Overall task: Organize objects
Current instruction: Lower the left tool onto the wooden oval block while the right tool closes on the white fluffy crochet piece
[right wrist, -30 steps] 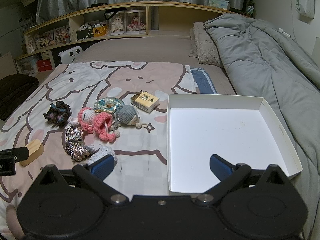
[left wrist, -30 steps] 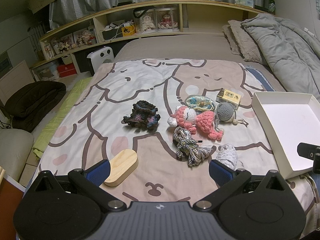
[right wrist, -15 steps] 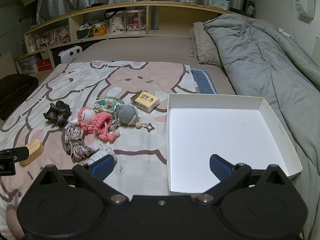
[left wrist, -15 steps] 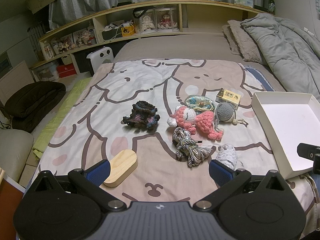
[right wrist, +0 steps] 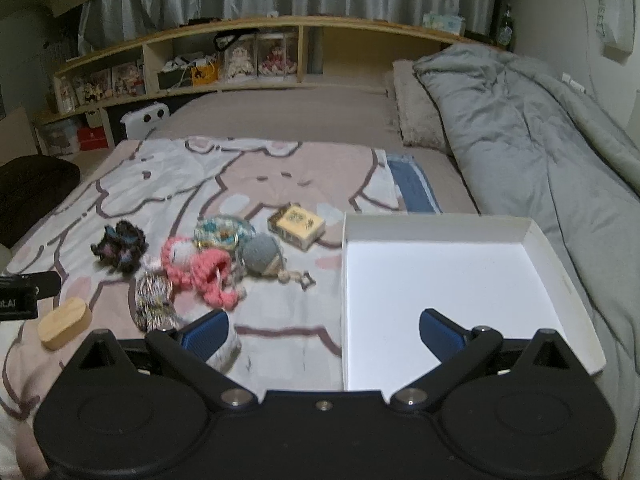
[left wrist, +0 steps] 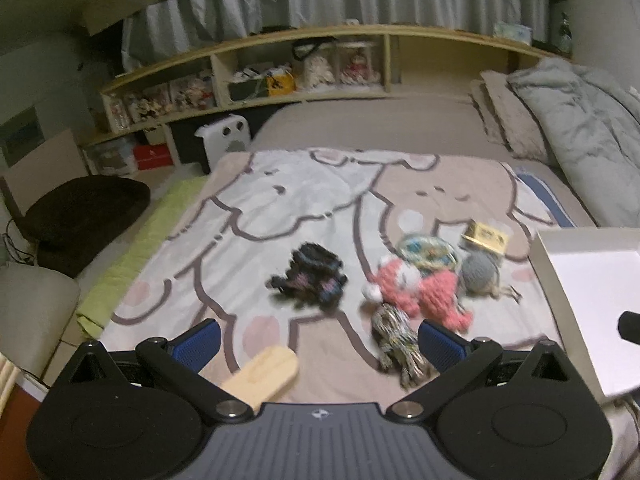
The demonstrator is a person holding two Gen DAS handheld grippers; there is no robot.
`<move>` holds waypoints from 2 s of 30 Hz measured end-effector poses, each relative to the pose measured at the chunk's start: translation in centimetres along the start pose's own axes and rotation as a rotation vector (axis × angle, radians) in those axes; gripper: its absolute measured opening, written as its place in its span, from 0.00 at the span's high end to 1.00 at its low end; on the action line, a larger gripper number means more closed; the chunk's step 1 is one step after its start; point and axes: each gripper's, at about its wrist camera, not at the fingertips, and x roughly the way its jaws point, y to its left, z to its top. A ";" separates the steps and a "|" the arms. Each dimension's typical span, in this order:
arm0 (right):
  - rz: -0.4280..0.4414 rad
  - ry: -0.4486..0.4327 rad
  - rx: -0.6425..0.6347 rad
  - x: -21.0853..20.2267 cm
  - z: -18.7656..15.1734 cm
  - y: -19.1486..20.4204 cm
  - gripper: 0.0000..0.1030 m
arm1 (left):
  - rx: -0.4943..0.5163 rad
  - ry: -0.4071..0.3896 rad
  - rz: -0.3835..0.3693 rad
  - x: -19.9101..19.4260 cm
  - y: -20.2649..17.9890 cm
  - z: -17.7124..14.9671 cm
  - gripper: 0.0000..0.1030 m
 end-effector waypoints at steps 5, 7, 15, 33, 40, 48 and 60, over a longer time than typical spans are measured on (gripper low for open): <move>0.007 -0.014 -0.047 0.5 1.5 1.1 0.00 | -0.025 -0.016 0.012 0.7 1.2 0.9 0.00; 0.013 -0.016 -0.057 0.8 2.1 1.6 0.00 | -0.025 -0.027 0.030 1.0 1.6 1.2 0.00; 0.059 0.009 -0.045 3.0 3.9 3.0 0.00 | -0.013 -0.041 0.048 2.7 3.6 1.9 0.00; 0.200 0.203 -0.007 9.4 0.2 5.0 0.00 | -0.131 0.297 0.049 11.6 7.3 0.0 0.00; 0.242 0.292 0.025 11.4 -1.5 5.4 0.03 | -0.258 0.420 0.113 14.6 7.7 -1.0 0.00; 0.305 0.401 0.151 13.5 -2.4 5.8 0.15 | -0.494 0.523 0.136 16.5 8.0 -2.3 0.00; 0.371 0.498 0.285 15.4 -3.2 6.9 0.23 | -0.850 0.546 0.166 15.8 9.9 -4.1 0.00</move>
